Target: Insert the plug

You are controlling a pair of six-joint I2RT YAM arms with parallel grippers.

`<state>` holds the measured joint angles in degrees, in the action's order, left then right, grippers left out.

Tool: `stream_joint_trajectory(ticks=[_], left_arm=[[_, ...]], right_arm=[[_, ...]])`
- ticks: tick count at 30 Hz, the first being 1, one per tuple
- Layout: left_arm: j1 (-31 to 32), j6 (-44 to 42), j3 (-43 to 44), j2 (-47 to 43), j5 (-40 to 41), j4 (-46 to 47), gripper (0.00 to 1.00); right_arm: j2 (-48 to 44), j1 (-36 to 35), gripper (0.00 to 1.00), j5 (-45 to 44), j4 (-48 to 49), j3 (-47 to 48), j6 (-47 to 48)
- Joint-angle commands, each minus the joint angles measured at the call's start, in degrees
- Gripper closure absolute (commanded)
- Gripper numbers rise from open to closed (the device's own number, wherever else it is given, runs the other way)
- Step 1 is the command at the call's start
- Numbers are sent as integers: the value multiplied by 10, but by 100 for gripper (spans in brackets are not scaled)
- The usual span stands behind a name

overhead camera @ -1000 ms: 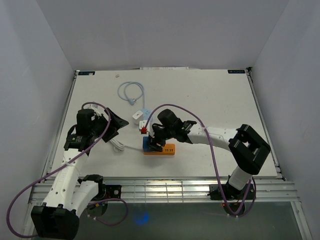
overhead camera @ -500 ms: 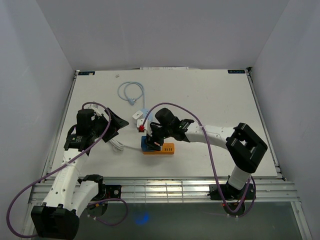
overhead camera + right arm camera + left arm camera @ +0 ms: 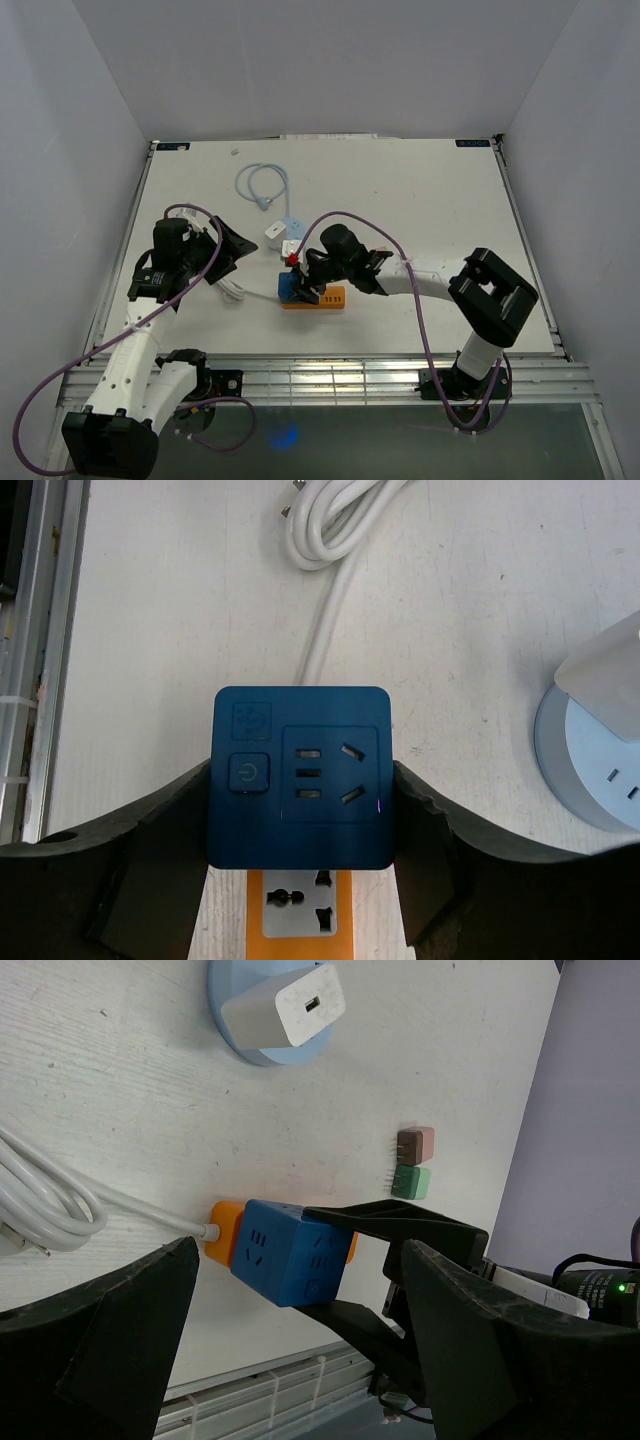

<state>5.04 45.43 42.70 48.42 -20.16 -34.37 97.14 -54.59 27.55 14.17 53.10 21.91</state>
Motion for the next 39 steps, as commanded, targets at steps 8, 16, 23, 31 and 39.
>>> stream_joint_trajectory(ticks=[8,16,23,31,39], left_arm=[[-1,-13,6,-11,-17,0,8],[14,3,-8,-20,-63,31,19],[29,-13,-38,-22,-197,126,52],[96,8,-72,25,-212,192,70],[150,19,-89,54,-168,212,73]], right_arm=[[33,-8,92,-23,-6,-112,-53],[16,-8,92,-31,-20,-99,-46],[10,-6,92,-19,-15,-101,-43],[9,-5,92,-13,-12,-103,-43],[11,-5,92,-8,-14,-100,-42]])
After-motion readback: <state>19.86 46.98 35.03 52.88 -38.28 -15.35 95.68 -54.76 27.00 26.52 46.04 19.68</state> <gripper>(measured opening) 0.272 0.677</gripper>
